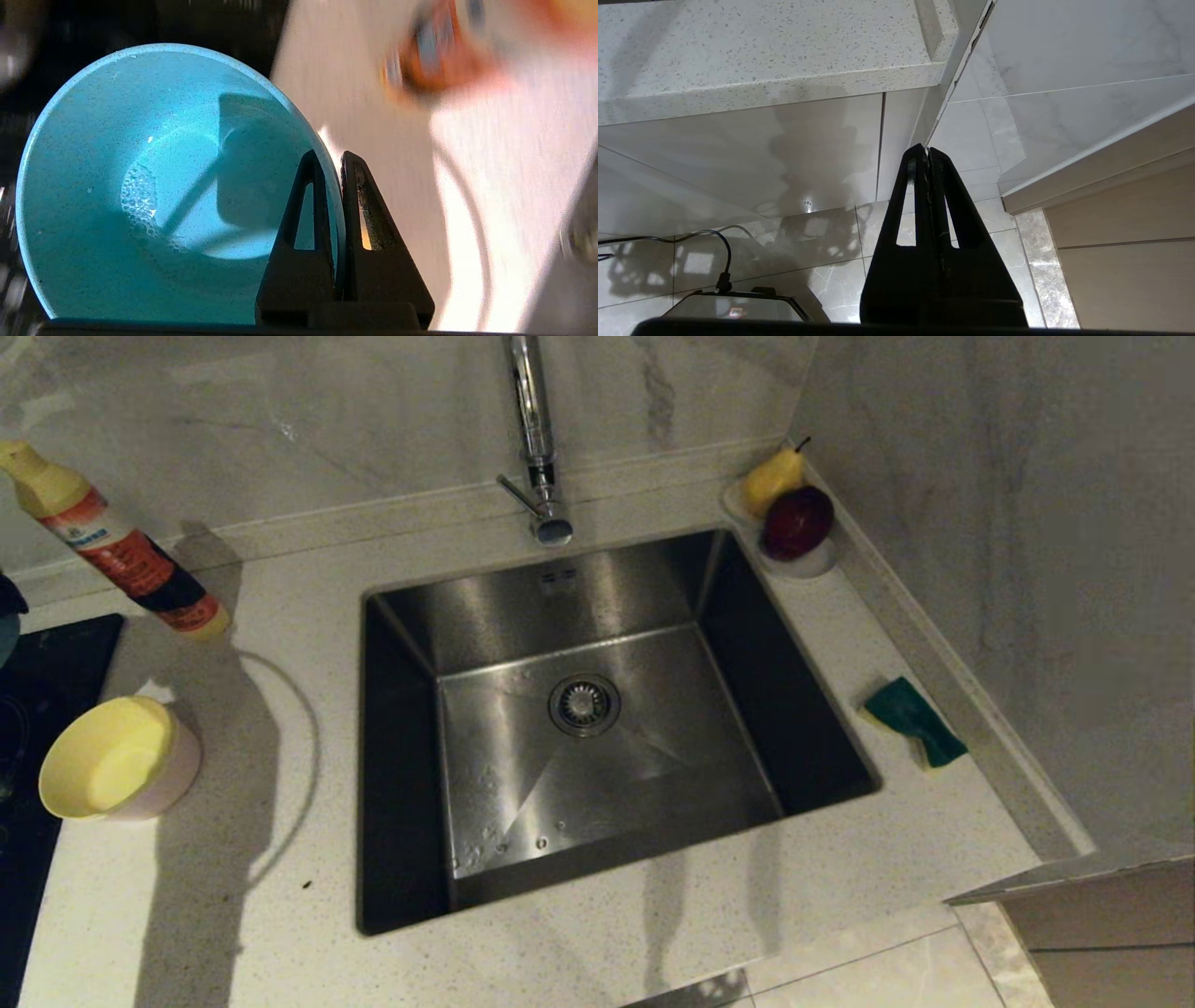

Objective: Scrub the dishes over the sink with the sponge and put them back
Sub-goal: Place the bowl on the bowl

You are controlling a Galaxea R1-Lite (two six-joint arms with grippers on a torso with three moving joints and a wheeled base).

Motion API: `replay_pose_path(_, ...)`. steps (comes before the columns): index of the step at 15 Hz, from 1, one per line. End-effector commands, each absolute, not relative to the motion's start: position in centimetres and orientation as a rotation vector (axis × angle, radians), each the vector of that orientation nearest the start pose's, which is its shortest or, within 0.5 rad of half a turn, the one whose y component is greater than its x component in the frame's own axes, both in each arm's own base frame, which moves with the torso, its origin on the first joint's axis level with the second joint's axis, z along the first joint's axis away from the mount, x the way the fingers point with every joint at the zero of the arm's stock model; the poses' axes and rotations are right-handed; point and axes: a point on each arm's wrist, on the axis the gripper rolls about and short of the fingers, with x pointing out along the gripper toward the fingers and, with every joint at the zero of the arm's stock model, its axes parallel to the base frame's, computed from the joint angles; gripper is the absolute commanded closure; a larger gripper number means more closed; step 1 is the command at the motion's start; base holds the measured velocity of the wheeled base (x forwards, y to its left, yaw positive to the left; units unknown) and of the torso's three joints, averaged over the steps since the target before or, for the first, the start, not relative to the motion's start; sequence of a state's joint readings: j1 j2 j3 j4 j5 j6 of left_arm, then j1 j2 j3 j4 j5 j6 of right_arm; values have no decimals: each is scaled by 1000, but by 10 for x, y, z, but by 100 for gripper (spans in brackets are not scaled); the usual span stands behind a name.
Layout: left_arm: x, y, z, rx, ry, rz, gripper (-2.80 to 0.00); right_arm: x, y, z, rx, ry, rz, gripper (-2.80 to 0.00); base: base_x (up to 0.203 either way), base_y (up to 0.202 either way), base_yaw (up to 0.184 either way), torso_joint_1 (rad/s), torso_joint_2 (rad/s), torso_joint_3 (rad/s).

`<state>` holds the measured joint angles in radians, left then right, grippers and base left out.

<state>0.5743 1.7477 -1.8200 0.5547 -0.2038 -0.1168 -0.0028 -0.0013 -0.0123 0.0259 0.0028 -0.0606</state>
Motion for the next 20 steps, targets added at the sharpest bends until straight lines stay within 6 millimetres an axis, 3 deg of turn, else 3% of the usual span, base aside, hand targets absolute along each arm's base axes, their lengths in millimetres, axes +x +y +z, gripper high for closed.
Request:
replay_pose_path(1,234,141,344,-274,446,366,0,-24,0,76,-61,12,0,0,0,0,0,0,0,0)
replay_pose_path(5,210,119,321,-241,541,330,0,-24,0,76,-61,12,0,0,0,0,0,0,0,0)
replay_pose_path(7,210,116,310,-249,579,321,0,-24,0,76,-61,12,0,0,0,0,0,0,0,0)
replay_pose_path(10,215,108,299,-251,607,288,0,-24,0,76,-61,12,0,0,0,0,0,0,0,0)
replay_pose_path(14,239,105,280,-213,496,342,0,-24,0,76,-61,12,0,0,0,0,0,0,0,0)
replay_pose_path(20,249,84,277,-242,491,278,0,-24,0,76,-61,12,1,0,0,0,0,0,0,0)
